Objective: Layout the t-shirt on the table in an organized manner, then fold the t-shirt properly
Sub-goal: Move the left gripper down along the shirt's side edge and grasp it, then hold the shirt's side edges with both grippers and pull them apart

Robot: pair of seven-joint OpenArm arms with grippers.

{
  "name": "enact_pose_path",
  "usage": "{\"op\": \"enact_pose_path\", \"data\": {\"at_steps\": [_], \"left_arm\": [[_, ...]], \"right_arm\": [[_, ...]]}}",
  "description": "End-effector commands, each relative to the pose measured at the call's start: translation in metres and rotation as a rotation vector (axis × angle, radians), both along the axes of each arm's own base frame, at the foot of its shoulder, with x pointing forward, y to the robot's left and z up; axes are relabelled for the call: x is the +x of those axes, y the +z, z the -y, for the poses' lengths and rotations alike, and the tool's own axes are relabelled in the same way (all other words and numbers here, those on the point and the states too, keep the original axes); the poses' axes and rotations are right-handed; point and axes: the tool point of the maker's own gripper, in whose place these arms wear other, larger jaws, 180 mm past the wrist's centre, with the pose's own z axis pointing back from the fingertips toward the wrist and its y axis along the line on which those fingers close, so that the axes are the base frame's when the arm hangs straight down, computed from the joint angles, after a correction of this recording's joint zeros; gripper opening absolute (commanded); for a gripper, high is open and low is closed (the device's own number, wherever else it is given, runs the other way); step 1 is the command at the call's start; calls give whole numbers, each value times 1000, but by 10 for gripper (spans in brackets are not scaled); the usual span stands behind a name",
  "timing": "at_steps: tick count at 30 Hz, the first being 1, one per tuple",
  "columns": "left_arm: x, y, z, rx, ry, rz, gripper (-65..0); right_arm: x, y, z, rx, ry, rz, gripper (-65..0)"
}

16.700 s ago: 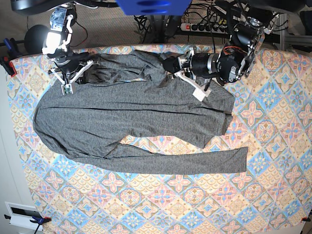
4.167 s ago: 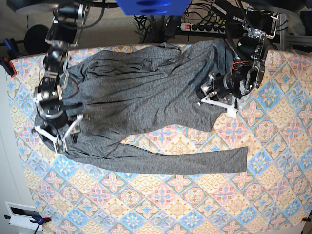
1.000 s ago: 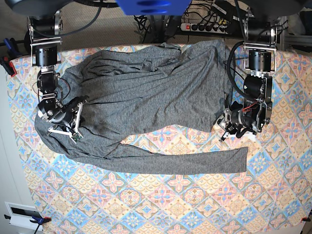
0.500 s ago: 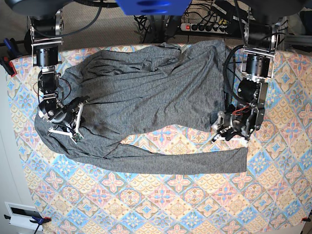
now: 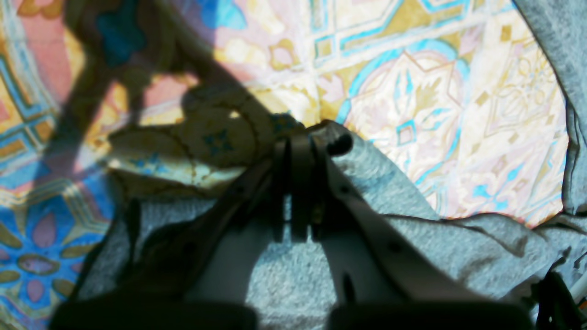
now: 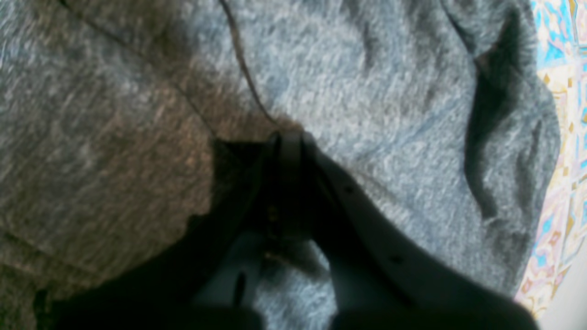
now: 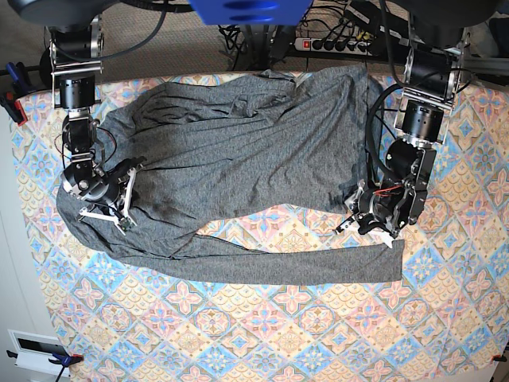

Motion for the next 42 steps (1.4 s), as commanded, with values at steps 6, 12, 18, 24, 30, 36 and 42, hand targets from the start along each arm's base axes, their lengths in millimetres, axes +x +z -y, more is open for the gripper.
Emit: {"op": "enact_pose_path", "data": {"at_steps": [6,12,18,24,30,36,42], "left_arm": [[33,24,-48,173,40,121,-650],[55,41,-82,344,57,203,-650],[66,53,-112,511,64,272,-650],[84,81,-130,638,69,351,-650],[106,108,-151,676,157,384,-650],[118,109,-150,743,136,410,-634],[110,88,-131,714,104,374,-360]], "right_arm": [[3,5,-3,8,10,8,-650],[-12,-8,-5,13,10,-26,-650],[-11,-8,-5,13,10,-24,-650],[-11,-8,-5,15,11,-24,-650],[-11,-8,-5,15,11,-24,-650],[-11,-11,-16,36,15,-25,-650],[-11,-12,-21,48,14,-24,-650]]}}
